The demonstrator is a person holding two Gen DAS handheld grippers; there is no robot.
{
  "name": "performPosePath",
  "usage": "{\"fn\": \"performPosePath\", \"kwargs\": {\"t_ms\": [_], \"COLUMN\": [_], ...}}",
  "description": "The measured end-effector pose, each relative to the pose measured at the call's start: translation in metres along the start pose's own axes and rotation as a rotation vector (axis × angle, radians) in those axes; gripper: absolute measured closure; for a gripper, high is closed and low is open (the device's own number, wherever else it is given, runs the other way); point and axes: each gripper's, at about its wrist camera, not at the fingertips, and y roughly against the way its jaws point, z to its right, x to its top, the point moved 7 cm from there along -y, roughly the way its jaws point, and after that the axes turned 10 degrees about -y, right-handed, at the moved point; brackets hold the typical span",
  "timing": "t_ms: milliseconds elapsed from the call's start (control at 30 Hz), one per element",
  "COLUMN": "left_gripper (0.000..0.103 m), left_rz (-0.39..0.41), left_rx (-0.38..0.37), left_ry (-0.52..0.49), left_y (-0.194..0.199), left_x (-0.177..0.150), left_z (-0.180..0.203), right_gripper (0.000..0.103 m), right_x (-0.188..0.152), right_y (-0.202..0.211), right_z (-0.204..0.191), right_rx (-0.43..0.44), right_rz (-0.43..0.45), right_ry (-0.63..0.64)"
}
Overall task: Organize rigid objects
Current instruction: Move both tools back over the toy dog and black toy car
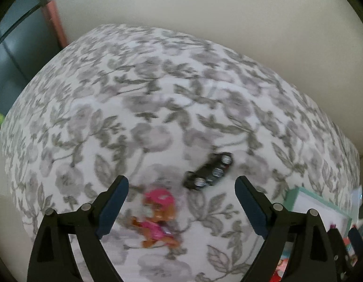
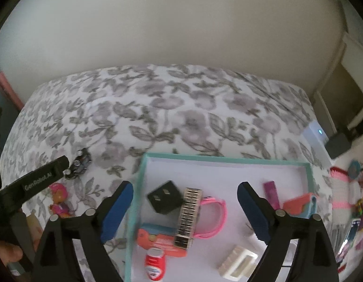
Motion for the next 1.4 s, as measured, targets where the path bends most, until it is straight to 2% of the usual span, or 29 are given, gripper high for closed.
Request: {"fn": "performPosePath", "kwargs": {"t_ms": [233, 433, 533, 800, 1000, 1167, 1233, 1300, 1400], "left_gripper": [0.010, 0.010, 0.010, 0.010, 0.010, 0.011, 0.014, 0.025, 0.035], "left_rz": [0.014, 0.010, -0.007, -0.086, -0.144, -0.175, -0.179, -0.187, -0.202], "left_rx": [0.016, 0.027, 0.002, -0.079, -0.113, -0.111, -0.116, -0.123, -0.134], "left_ry": [0.092, 0.103, 0.110, 0.049, 0.000, -0.047, -0.069, -0.086, -0.112], "left_y": [0.006, 0.006, 0.001, -0.020, -0.035, -0.041, -0.043, -0.046, -0.050], "left_x": [-0.003, -0.012, -0.018, -0.032, -0.041, -0.047, -0.049, -0.050, -0.054], "left_z": [-0.049, -0.078, -0.085, -0.070, -0.055, -0.044, -0.037, -0.031, -0.023], "right_gripper": [0.007, 0.007, 0.007, 0.007, 0.007, 0.007, 0.007, 0.007, 0.007], "right_x": [-0.009, -0.025, -0.032, -0.044, -0.043, -0.042, -0.041, -0.040, -0.040], "right_y": [0.001, -0.003, -0.009, -0.030, -0.039, -0.043, -0.044, -0.045, -0.046], "right_z": [-0.048, -0.096, -0.109, -0.114, -0.106, -0.098, -0.096, -0.094, -0.091], "right_rx": [0.054, 0.126, 0.140, 0.137, 0.115, 0.103, 0.097, 0.084, 0.073], "right_rz": [0.004, -0.015, -0.036, -0.099, -0.114, -0.118, -0.117, -0.113, -0.113], "right_ry": [0.070, 0.159, 0.179, 0.155, 0.124, 0.099, 0.092, 0.098, 0.090]}}
